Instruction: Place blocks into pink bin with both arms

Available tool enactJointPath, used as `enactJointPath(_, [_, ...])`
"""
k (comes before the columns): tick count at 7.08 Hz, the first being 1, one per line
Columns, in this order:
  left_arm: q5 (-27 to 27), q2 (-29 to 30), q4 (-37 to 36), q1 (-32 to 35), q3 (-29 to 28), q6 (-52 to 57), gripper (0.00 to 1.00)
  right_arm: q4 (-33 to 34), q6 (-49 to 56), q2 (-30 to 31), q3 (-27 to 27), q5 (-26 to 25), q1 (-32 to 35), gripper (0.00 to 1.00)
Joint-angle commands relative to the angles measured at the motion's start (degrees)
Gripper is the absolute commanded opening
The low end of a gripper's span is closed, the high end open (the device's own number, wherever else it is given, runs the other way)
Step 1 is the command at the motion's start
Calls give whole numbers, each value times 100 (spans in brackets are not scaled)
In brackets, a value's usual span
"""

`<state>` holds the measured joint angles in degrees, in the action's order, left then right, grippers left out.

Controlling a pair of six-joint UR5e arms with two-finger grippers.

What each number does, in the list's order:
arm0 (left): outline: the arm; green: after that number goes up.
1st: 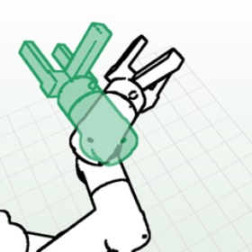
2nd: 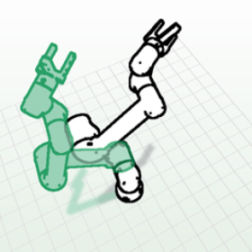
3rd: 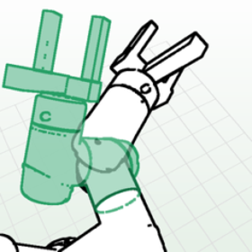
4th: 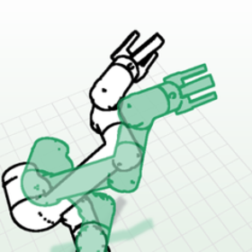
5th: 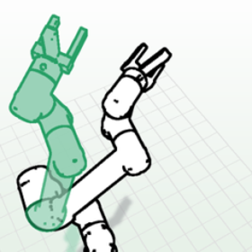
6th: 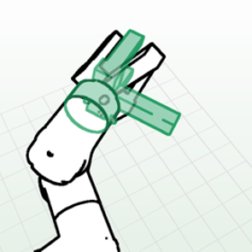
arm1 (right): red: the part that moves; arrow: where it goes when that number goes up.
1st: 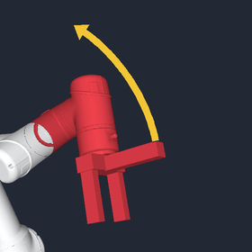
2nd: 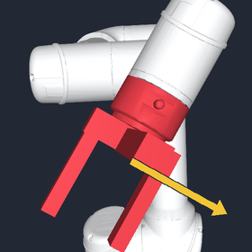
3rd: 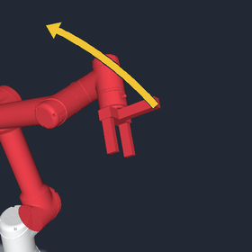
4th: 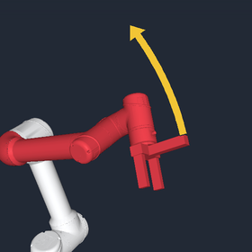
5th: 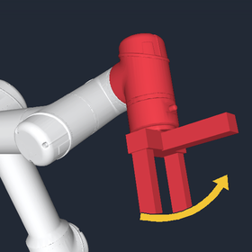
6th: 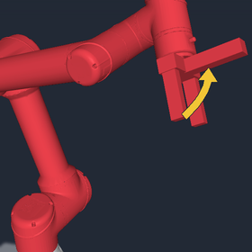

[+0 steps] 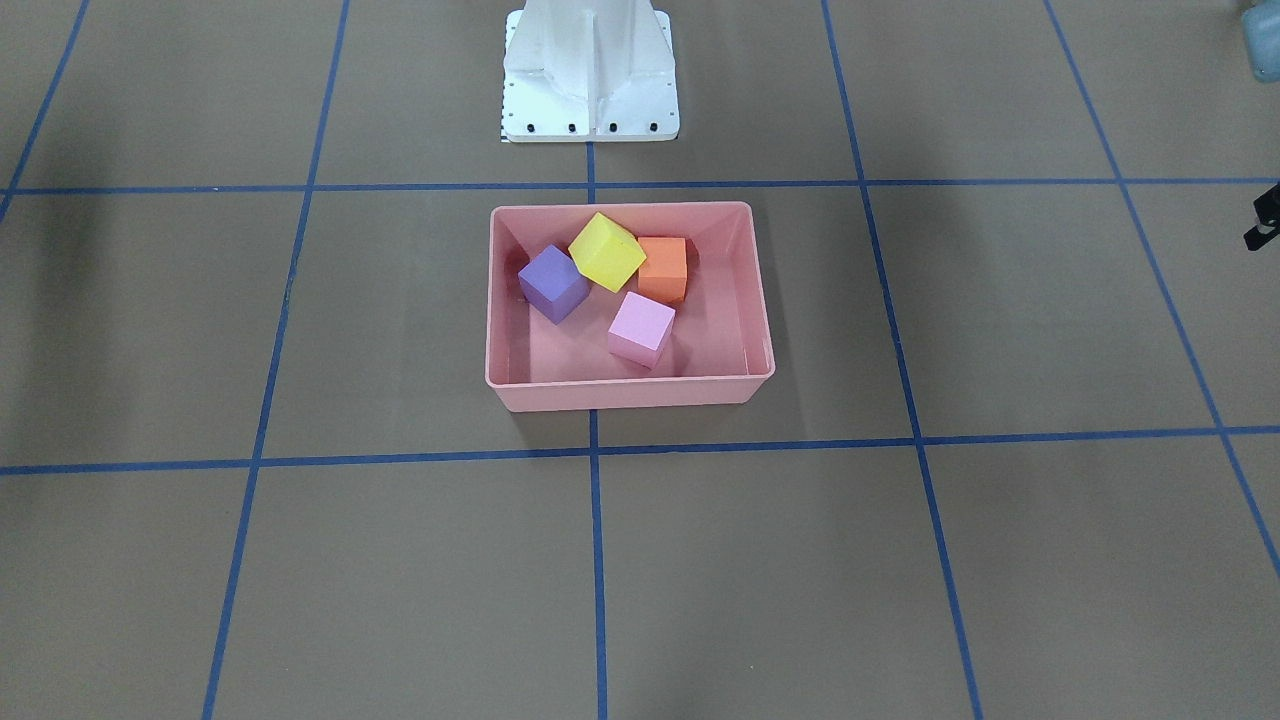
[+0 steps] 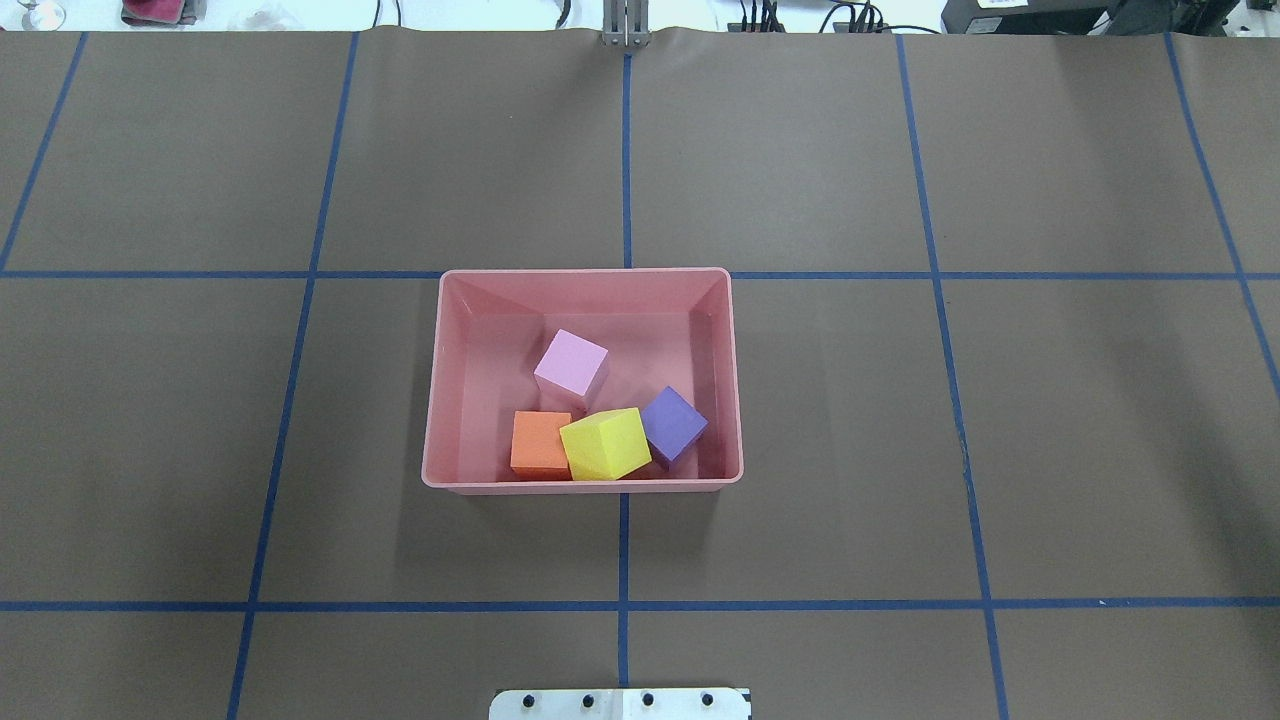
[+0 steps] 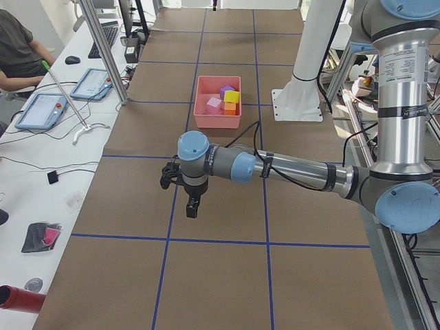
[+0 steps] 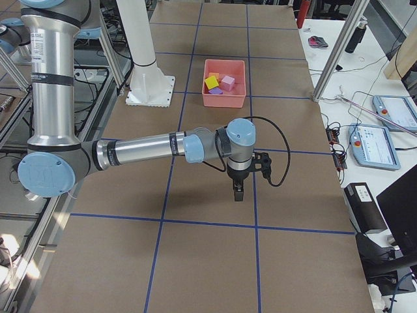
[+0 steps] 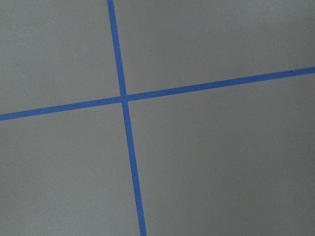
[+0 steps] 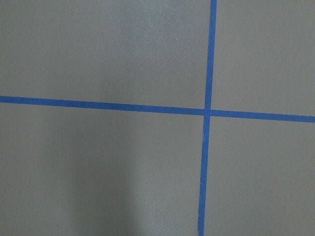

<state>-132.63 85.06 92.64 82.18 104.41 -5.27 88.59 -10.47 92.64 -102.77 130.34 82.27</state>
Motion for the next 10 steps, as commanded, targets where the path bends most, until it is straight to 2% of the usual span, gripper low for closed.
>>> enactJointPath(1, [9,2,0,0,1,9,100,0,-8,-1,12,-9,0,100])
enactJointPath(6, [26,2,0,0,-8,9,100,-9,-8,-36,73,-9,0,100])
enactJointPath(10, [-9,64,-61,131,-280,-44,100,0,-25,-36,65,-9,0,100])
